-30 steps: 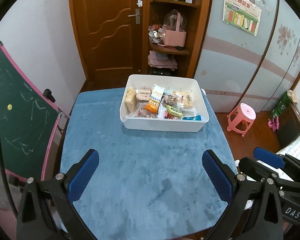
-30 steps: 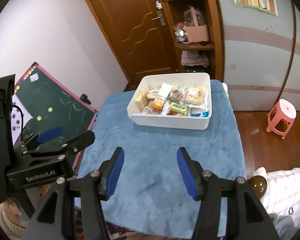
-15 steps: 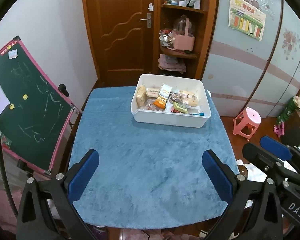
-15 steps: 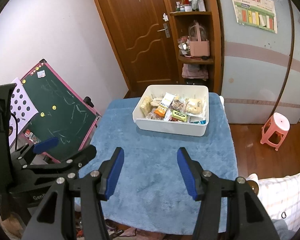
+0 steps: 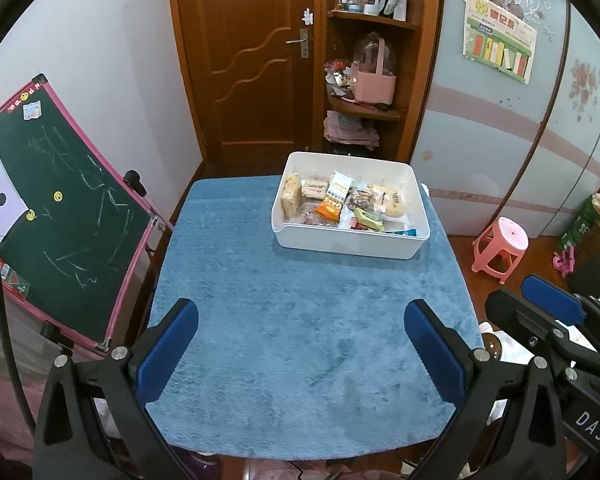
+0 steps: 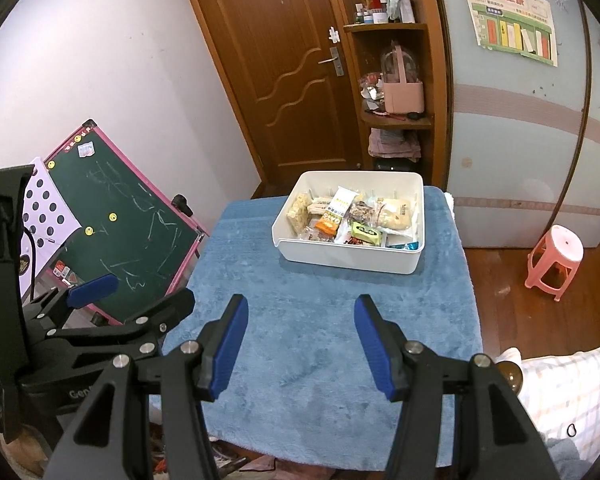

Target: Organize snacks

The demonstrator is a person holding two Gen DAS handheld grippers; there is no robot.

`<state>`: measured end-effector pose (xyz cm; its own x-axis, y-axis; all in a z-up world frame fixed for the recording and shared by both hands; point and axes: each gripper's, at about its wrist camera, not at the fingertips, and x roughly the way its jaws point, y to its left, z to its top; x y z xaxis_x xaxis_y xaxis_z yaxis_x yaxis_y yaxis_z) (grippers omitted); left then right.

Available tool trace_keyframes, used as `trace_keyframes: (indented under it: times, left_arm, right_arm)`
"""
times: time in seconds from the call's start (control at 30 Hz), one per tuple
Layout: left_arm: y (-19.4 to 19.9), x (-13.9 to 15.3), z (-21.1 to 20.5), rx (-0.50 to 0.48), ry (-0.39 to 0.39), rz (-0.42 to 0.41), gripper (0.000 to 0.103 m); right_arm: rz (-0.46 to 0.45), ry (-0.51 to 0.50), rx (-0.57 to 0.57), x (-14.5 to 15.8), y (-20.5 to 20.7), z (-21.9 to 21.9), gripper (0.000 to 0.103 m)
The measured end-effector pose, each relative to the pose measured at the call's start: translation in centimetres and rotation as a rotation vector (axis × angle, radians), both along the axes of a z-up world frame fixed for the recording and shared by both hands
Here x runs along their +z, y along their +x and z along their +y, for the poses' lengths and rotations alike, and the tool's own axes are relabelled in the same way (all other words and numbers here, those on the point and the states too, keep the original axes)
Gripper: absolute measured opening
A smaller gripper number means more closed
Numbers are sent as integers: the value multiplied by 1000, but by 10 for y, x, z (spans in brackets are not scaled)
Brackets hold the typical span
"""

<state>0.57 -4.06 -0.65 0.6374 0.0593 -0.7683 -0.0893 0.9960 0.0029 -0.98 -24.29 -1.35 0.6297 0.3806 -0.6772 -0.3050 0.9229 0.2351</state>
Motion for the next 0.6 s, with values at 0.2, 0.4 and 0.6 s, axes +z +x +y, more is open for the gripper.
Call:
trace_keyframes:
  times: [0.2,0.4,0.6]
  left_arm:
    - [3,-1,2,2,2,12,102]
    - [6,-3,3,1,3,25,102]
    - [6,-3,3,1,2,23,102]
  right_arm:
    - [9,-1,0,-1,2,2,56]
    - [12,-3,0,-2,2,3,56]
    - [13,-1,-1,-2,3,3,56]
